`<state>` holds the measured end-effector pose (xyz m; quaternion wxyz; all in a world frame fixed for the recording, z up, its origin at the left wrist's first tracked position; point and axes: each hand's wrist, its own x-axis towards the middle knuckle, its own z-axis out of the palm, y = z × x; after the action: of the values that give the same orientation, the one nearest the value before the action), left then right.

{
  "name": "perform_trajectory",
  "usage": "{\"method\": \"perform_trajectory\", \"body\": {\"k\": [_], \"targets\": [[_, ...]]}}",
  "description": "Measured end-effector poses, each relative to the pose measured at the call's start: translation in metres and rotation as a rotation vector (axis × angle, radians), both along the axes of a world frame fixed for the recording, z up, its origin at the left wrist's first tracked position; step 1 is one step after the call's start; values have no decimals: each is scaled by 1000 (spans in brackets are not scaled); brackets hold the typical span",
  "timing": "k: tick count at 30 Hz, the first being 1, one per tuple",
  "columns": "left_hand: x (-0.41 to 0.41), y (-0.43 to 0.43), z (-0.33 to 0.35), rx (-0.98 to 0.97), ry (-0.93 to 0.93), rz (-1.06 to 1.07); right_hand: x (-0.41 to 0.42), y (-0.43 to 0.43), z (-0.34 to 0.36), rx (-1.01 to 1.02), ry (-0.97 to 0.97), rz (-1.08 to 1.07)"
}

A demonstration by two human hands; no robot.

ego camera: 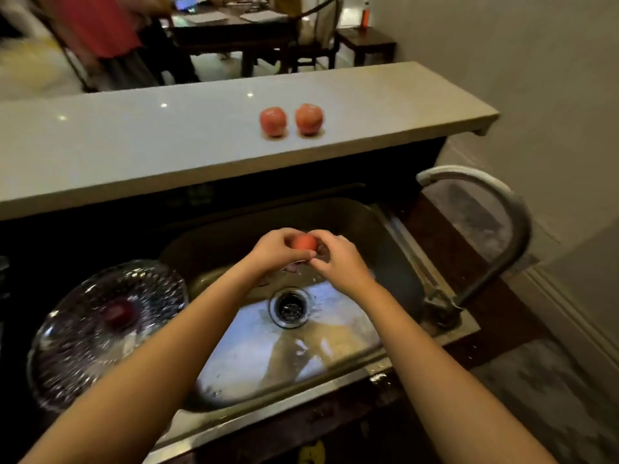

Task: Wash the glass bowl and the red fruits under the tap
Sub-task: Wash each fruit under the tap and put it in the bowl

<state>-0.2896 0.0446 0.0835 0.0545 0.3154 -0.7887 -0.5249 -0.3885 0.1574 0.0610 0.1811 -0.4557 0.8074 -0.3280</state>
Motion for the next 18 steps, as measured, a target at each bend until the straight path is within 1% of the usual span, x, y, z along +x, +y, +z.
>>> {"method": "perform_trajectory", "body": {"k": [6,10,12,15,18], "targets": [[106,-48,-15,-201,-174,240,85,-76,-23,5,-110,226],[173,-66,-24,-275,-262,333,141,-112,-36,35,-78,365],[198,-71,-31,-282,-294,364,165,-124,-41,50,-45,415],[223,-75,-41,-279,-303,421,192,-137,-47,46,26,422],[231,-76,-48,-325,-306,452,204,-145,-55,58,109,425]]}}
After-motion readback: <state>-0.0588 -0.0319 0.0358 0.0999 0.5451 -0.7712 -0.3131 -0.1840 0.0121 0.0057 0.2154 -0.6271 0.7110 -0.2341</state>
